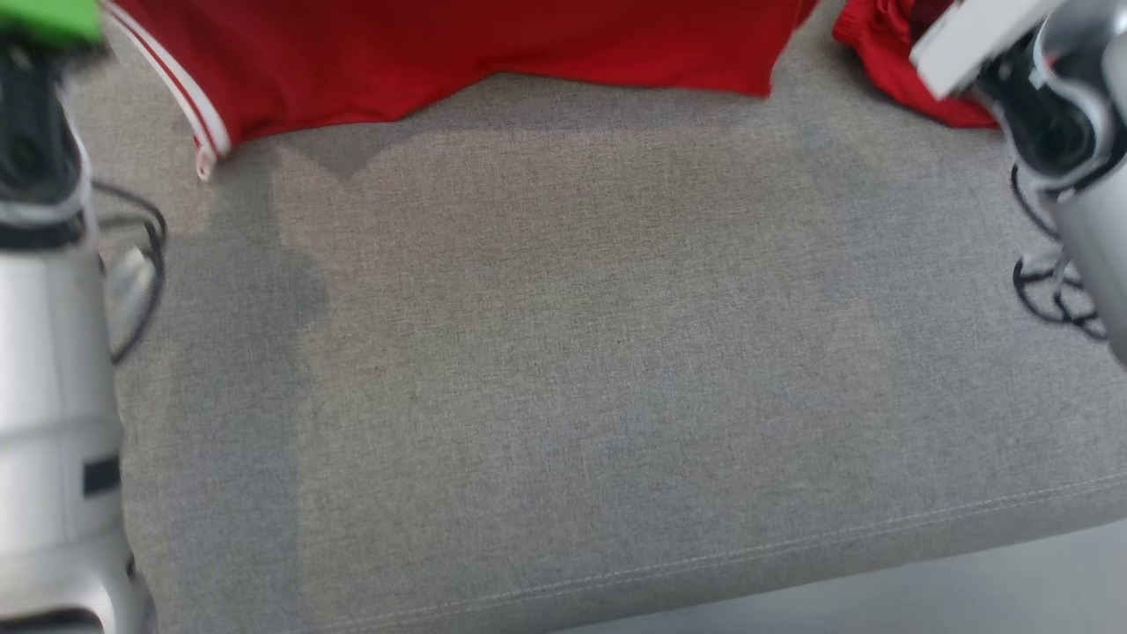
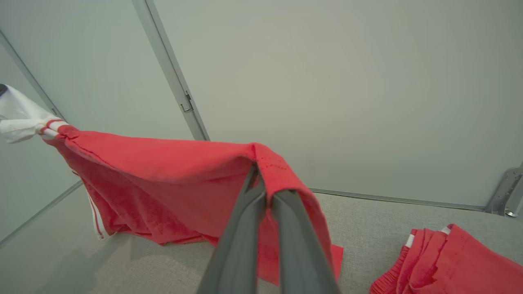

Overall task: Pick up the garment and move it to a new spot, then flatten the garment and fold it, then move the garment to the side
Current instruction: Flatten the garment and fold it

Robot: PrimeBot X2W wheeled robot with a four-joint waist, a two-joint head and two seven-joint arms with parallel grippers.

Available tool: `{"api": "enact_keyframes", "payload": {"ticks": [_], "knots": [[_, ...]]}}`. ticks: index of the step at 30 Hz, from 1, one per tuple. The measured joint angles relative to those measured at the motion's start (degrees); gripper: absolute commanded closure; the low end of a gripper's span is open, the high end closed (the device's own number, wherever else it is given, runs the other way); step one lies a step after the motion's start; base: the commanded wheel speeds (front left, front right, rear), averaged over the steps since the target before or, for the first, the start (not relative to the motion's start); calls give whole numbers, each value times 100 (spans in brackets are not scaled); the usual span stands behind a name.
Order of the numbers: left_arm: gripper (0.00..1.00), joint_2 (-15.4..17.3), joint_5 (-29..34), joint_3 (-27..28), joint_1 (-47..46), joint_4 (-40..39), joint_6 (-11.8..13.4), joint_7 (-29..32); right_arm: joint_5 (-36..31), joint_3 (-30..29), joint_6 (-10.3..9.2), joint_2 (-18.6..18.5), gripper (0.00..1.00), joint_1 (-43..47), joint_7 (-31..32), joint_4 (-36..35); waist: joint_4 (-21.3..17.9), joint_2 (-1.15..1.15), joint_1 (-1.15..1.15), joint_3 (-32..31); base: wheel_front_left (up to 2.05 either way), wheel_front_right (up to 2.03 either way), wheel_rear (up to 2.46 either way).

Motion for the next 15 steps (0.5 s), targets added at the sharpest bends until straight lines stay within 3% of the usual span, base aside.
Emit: {"api": "enact_keyframes", "payload": {"ticks": [7,15], "knots": [[100,-19,-35,-66,1736,-570,-56,-2,318,190,21,-185,100,1217,-229,-341,75,0,0,-106,0,0,0],[100,-141,-224,223,3436,-1340,164,-201,608,550,21,-298,100,2307,-358,-1095,177,0,0,-353,0,0,0]]}}
